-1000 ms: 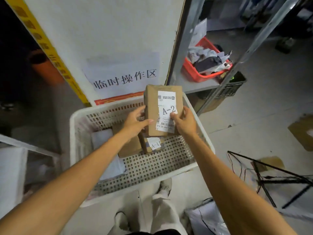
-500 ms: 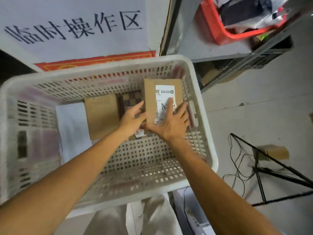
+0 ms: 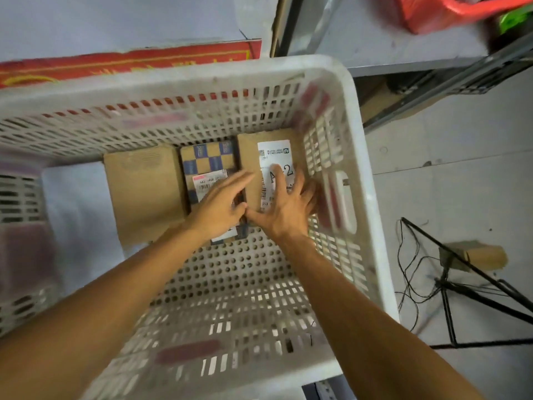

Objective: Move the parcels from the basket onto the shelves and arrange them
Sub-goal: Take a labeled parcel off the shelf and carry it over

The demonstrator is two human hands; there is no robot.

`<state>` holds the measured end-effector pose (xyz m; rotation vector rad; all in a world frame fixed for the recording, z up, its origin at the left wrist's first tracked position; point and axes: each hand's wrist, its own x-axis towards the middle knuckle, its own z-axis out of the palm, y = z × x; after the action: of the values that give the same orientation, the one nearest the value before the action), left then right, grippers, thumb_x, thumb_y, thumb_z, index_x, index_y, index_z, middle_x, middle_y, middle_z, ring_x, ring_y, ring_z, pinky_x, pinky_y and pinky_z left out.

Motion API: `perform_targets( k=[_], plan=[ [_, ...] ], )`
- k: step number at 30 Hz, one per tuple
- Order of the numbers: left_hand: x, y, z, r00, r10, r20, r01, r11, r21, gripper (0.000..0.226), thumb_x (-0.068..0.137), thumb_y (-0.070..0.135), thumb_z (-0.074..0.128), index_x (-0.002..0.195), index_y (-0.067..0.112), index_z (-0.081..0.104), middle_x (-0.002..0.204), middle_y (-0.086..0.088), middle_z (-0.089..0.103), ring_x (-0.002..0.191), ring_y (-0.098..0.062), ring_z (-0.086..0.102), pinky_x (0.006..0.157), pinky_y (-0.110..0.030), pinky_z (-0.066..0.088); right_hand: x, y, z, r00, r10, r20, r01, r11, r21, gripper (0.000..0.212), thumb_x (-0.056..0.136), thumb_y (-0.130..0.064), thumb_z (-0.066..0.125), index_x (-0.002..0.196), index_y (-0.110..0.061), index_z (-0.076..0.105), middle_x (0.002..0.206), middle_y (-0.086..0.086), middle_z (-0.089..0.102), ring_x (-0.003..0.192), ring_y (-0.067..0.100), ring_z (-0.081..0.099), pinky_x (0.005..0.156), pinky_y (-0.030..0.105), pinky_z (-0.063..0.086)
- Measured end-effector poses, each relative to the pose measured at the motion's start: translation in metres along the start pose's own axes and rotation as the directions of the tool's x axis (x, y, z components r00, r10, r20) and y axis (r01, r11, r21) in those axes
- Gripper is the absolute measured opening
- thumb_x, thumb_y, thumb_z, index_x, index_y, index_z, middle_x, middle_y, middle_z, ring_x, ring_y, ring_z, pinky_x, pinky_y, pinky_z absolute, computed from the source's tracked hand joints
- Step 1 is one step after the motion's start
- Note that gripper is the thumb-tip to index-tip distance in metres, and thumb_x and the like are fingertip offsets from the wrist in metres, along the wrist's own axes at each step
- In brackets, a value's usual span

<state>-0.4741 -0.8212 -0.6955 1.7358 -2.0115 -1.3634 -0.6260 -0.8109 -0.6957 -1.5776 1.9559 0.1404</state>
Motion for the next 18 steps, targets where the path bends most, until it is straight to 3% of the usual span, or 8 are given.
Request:
perform_targets(
  k=[3,5,8,11,13,18],
  plan=[
    [0.012,-0.014,0.004,0.978,0.168,0.126,-0.197,0.941,0.276,0.056,0.094,0.013,0.054,0.146,0.026,0.036,0.158,0.005,0.021,0.145,-0.018,0.013,0.113,-0.028,0.007,0.014,0.007,0.019,0.999,-0.002,0.053,0.001,1.000,0.002,0.107,0.072,-0.069,0.067,0.153,-0.032,0.009,0.159,0.014,0.000,0.143,0.051,-0.002,0.115,0.062,0.005],
    [0.019,-0.022,0.009,0.955,0.185,0.231,-0.261,0.895,0.363,0.051,0.096,0.018,0.050,0.146,0.025,0.037,0.160,0.004,0.015,0.147,-0.017,0.005,0.117,-0.031,0.003,0.020,0.010,0.031,0.996,0.008,0.084,0.000,0.995,-0.100,0.103,0.082,-0.069,0.057,0.155,-0.030,-0.005,0.160,0.015,-0.012,0.143,0.052,-0.012,0.114,0.058,-0.004],
    [0.020,-0.037,0.013,0.944,0.202,0.261,-0.297,0.864,0.406,0.055,0.095,0.014,0.048,0.147,0.027,0.035,0.160,0.008,0.002,0.147,-0.011,-0.009,0.118,-0.034,0.000,0.020,0.013,0.044,0.996,-0.029,0.087,0.050,0.965,-0.257,0.097,0.089,-0.071,0.036,0.152,-0.025,-0.022,0.154,0.020,-0.032,0.140,0.056,-0.015,0.108,0.059,-0.013],
    [0.014,-0.045,0.013,0.938,0.169,0.303,-0.298,0.840,0.454,0.069,0.093,0.011,0.047,0.150,0.033,0.017,0.154,0.015,-0.019,0.139,-0.005,-0.027,0.116,-0.030,-0.015,0.018,0.012,0.047,0.996,-0.036,0.077,0.058,0.947,-0.317,0.094,0.090,-0.071,0.027,0.151,-0.021,-0.024,0.151,0.025,-0.036,0.140,0.059,-0.010,0.111,0.064,-0.009],
    [0.015,-0.042,0.011,0.936,0.129,0.326,-0.282,0.829,0.483,0.070,0.093,0.012,0.045,0.151,0.034,0.013,0.153,0.014,-0.023,0.139,-0.006,-0.028,0.113,-0.028,-0.020,0.017,0.010,0.042,0.994,-0.022,0.104,0.055,0.942,-0.332,0.093,0.091,-0.070,0.026,0.151,-0.020,-0.026,0.151,0.026,-0.036,0.140,0.059,-0.010,0.113,0.064,-0.006],
    [0.007,-0.011,0.003,0.929,-0.061,0.366,-0.138,0.858,0.495,0.066,0.097,0.022,0.041,0.152,0.034,0.006,0.159,0.005,-0.018,0.145,-0.018,-0.020,0.115,-0.036,-0.015,0.011,-0.003,0.016,0.977,0.021,0.211,0.043,0.954,-0.297,0.093,0.093,-0.066,0.038,0.152,-0.024,-0.021,0.155,0.022,-0.031,0.143,0.049,-0.019,0.114,0.062,-0.008]
  ],
)
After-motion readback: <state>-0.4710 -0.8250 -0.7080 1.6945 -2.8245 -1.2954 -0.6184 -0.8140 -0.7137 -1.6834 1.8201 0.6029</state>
